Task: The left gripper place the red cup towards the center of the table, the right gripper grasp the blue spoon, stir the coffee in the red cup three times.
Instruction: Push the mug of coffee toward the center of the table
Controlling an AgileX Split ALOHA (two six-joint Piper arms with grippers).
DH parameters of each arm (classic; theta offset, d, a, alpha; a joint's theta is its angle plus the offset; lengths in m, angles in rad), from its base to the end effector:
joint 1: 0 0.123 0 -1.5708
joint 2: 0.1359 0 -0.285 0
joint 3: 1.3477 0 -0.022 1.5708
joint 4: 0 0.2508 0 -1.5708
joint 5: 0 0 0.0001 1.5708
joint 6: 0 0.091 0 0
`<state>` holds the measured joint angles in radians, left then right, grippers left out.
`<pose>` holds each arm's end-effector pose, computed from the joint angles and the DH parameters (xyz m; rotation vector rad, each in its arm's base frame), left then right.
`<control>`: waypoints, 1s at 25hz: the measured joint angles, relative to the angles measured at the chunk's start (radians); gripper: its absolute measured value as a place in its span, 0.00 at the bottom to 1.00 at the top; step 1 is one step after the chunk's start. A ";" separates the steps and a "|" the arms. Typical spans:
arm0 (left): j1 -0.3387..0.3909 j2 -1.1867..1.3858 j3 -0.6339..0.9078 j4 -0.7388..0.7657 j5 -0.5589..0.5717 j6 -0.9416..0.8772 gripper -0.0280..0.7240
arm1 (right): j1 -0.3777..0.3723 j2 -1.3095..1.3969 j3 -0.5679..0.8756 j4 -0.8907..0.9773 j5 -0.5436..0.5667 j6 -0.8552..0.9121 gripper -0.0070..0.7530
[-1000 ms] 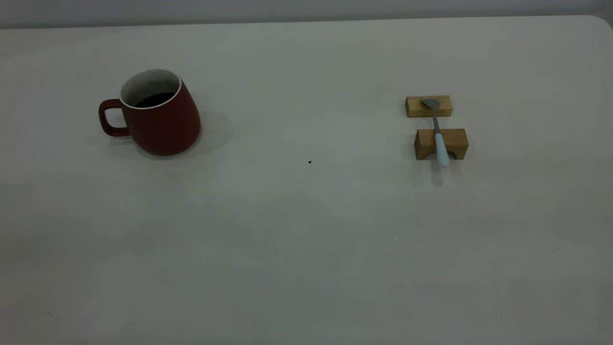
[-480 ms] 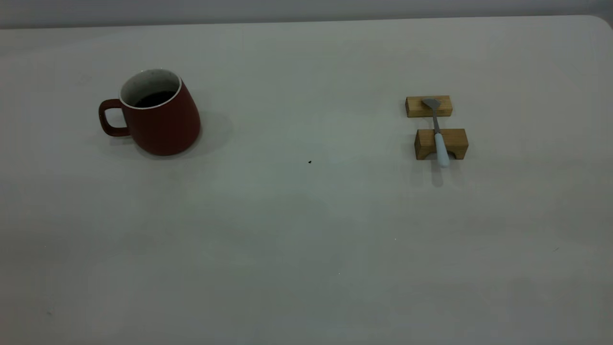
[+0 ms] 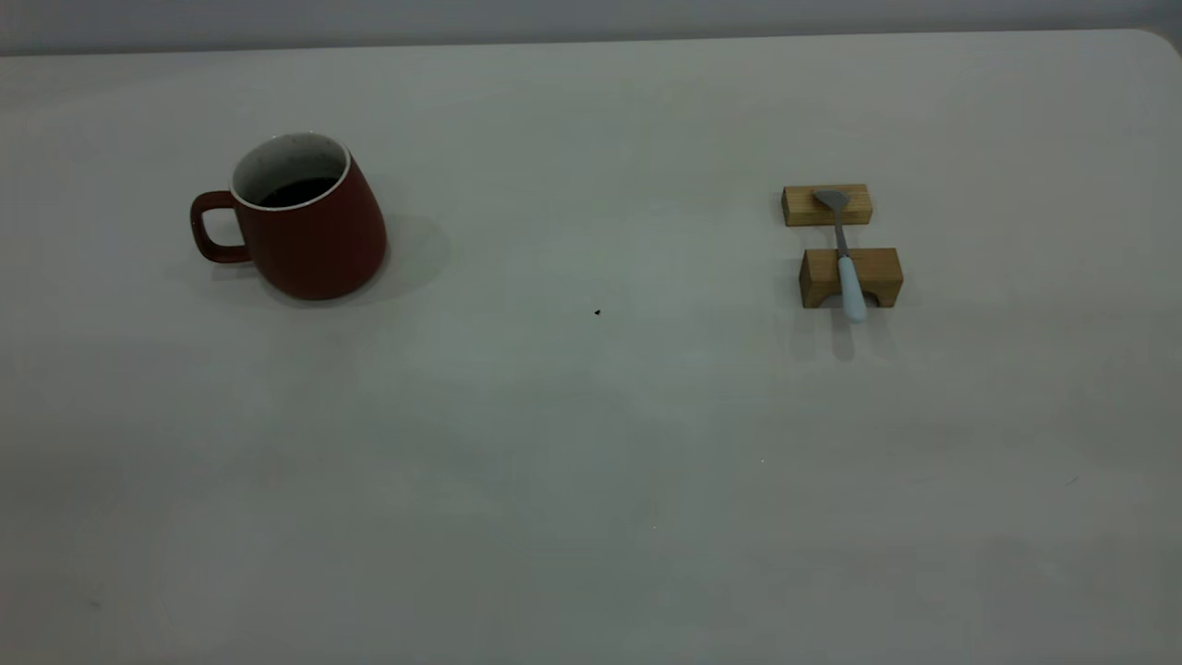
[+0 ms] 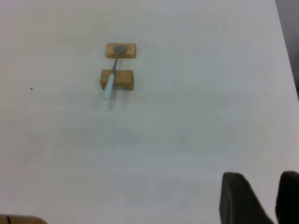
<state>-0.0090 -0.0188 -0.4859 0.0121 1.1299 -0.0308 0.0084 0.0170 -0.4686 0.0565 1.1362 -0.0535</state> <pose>-0.0091 0.0011 0.2678 -0.0241 2.1086 -0.0092 -0.0026 0.0046 0.2628 -0.0707 2.1659 0.0433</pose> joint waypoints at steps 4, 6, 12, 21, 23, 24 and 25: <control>0.000 0.000 0.000 0.000 0.000 -0.002 0.75 | 0.000 0.000 0.000 0.000 0.000 0.000 0.32; 0.000 0.000 0.000 0.000 0.000 -0.003 0.75 | 0.000 0.000 0.000 0.000 0.000 0.000 0.32; 0.000 0.043 -0.016 0.038 -0.020 -0.071 0.73 | 0.000 0.000 0.000 0.000 0.000 0.001 0.32; 0.000 0.573 -0.179 0.066 -0.221 -0.124 0.76 | 0.000 0.000 0.000 0.000 0.000 0.001 0.32; 0.000 0.697 -0.210 0.068 -0.268 -0.124 0.78 | 0.000 0.000 0.000 0.000 0.000 0.001 0.32; 0.000 0.744 -0.220 0.068 -0.298 -0.124 0.78 | 0.000 0.000 0.000 0.000 0.000 0.001 0.32; 0.000 0.798 -0.228 0.068 -0.328 -0.119 0.78 | 0.000 0.000 0.000 0.001 0.000 0.001 0.32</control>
<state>-0.0090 0.7792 -0.7144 0.0802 0.8021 -0.1495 0.0084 0.0170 -0.4686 0.0572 1.1362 -0.0526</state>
